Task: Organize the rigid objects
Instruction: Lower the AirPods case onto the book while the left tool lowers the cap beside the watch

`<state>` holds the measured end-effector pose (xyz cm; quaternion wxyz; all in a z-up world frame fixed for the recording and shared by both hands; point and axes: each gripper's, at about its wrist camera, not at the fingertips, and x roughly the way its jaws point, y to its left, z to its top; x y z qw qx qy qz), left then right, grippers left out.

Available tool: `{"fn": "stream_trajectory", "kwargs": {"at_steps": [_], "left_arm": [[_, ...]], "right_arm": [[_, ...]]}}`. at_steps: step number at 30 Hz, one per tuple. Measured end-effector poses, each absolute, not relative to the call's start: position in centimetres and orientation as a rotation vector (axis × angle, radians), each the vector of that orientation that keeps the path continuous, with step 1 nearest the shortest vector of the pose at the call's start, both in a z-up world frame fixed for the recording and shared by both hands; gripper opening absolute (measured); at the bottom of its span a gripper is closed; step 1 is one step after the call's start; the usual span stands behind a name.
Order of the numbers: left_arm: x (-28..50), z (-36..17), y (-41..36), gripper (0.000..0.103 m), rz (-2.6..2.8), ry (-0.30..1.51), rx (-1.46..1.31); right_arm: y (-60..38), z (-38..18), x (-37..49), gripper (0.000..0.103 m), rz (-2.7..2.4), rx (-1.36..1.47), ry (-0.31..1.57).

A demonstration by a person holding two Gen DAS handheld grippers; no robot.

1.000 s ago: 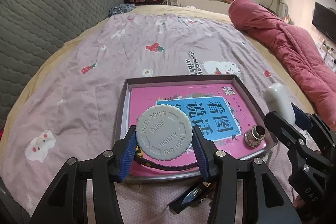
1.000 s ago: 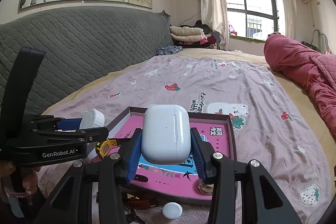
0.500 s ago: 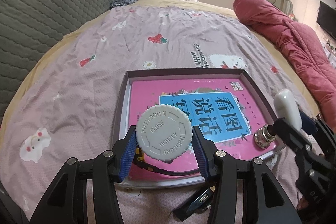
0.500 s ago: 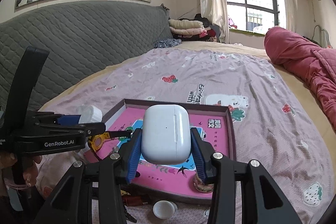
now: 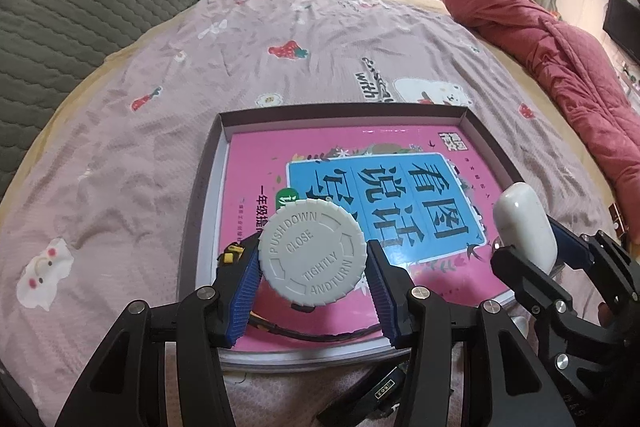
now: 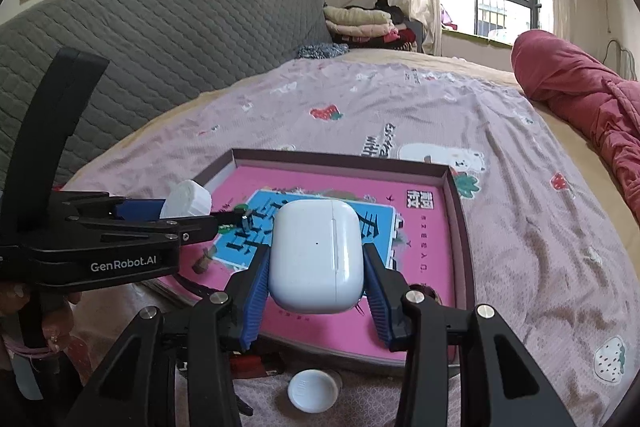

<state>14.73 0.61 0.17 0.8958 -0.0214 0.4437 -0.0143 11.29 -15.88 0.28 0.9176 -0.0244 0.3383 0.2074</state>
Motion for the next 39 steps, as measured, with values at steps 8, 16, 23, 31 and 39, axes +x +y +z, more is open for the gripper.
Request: {"fn": "stream_trajectory", "kwargs": {"at_steps": [8, 16, 23, 31, 39], "left_arm": [[15.3, -0.9, 0.4, 0.053, -0.032, 0.942, -0.037], [15.7, -1.7, 0.3, 0.053, -0.033, 0.961, -0.040], [15.5, -2.1, 0.1, 0.053, -0.034, 0.961, -0.027], [15.7, -2.6, -0.2, 0.053, -0.048, 0.977, -0.030], [15.8, -3.4, -0.6, 0.053, -0.064, 0.996, -0.027]], "right_arm": [[-15.6, -0.7, 11.8, 0.045, 0.422, -0.060, 0.735], [-15.3, -1.4, 12.2, 0.045, 0.426, -0.066, 0.770], [-15.0, -2.1, 12.6, 0.045, 0.425, -0.079, 0.802], [-14.5, -2.8, 12.8, 0.045, 0.424, -0.103, 0.833], [-14.5, -3.2, 12.9, 0.045, 0.423, -0.105, 0.852]]}}
